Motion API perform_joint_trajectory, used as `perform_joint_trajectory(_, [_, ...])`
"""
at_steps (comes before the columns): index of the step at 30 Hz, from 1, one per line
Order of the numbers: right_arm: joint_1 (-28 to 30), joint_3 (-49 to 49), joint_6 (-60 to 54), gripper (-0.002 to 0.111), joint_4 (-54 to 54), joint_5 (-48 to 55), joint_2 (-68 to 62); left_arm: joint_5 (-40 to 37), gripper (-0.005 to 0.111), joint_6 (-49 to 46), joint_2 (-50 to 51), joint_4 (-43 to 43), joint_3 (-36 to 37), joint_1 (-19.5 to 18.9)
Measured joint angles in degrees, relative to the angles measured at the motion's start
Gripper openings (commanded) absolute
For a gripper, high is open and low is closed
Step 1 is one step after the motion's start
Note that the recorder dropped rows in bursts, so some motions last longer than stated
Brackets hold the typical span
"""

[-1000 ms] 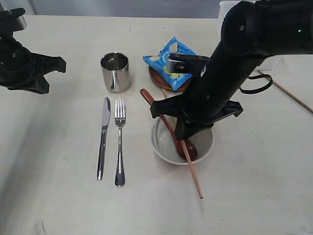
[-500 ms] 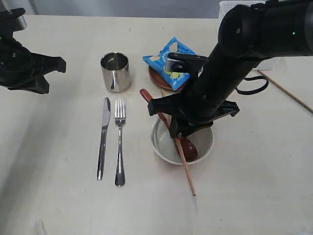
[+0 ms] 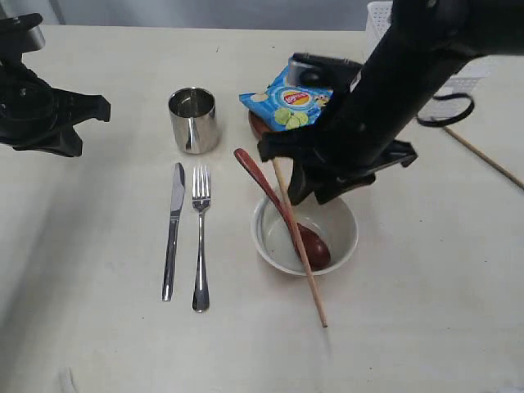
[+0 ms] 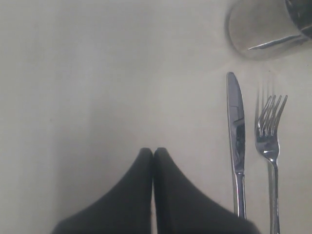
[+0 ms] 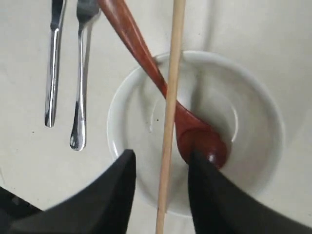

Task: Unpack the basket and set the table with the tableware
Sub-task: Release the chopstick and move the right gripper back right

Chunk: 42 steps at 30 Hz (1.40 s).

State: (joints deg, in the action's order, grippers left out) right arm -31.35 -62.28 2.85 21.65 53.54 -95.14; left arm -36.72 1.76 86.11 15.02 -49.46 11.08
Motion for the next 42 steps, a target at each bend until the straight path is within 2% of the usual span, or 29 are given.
perform_joint_trajectory(2, [2.22,-2.00,-0.16,0.033,-1.74,2.95,2.07,0.00,0.000,-0.15,0.00,0.00,0.00,0.00])
perform_joint_trajectory(5, [6.11,-4.05,-0.25,0.012,-7.54,6.11,4.48,0.00,0.000,-0.15,0.00,0.00,0.00,0.00])
perform_joint_trajectory(6, [7.72,-4.32,-0.25,-0.001,-9.79,6.75,5.02,0.00,0.000,-0.15,0.00,0.00,0.00,0.00])
perform_joint_trajectory(12, [18.69,-4.75,-0.71,0.000,-21.65,4.99,4.39,0.00,0.000,-0.15,0.00,0.50,0.00,0.00])
perform_joint_trajectory(20, [29.25,-5.41,-14.94,0.000,-22.79,2.35,-4.85,-0.20,0.000,-0.15,0.00,0.74,0.00,0.12])
perform_joint_trajectory(23, [31.87,-6.17,-18.99,0.009,-23.02,1.41,-8.39,-0.20,0.000,-0.15,0.00,0.87,0.00,0.24])
perform_joint_trajectory(25, [33.62,-6.85,-19.98,0.019,-23.15,0.07,-9.91,-0.20,0.000,-0.15,0.00,0.95,0.00,0.24])
perform_joint_trajectory(28, [37.03,-7.96,-20.64,0.041,-23.64,-1.52,-10.84,-0.20,0.000,-0.15,0.00,0.99,0.00,0.24])
perform_joint_trajectory(31, [41.13,-9.04,-20.78,0.052,-23.51,-2.25,-11.65,-0.07,0.000,-0.25,0.00,1.10,0.00,0.24])
perform_joint_trajectory(34, [44.71,-10.10,-22.36,0.049,-21.65,-2.37,-13.19,-0.07,0.000,-0.25,0.00,1.10,0.00,0.24])
perform_joint_trajectory(38, [46.32,-11.73,-34.38,0.040,-17.03,-1.34,-16.03,-0.07,0.000,-0.25,0.00,1.10,0.00,0.24])
perform_joint_trajectory(42, [46.08,-13.86,-43.02,0.044,-15.22,-0.92,-18.71,-0.07,0.000,-0.25,0.00,1.10,0.00,0.24])
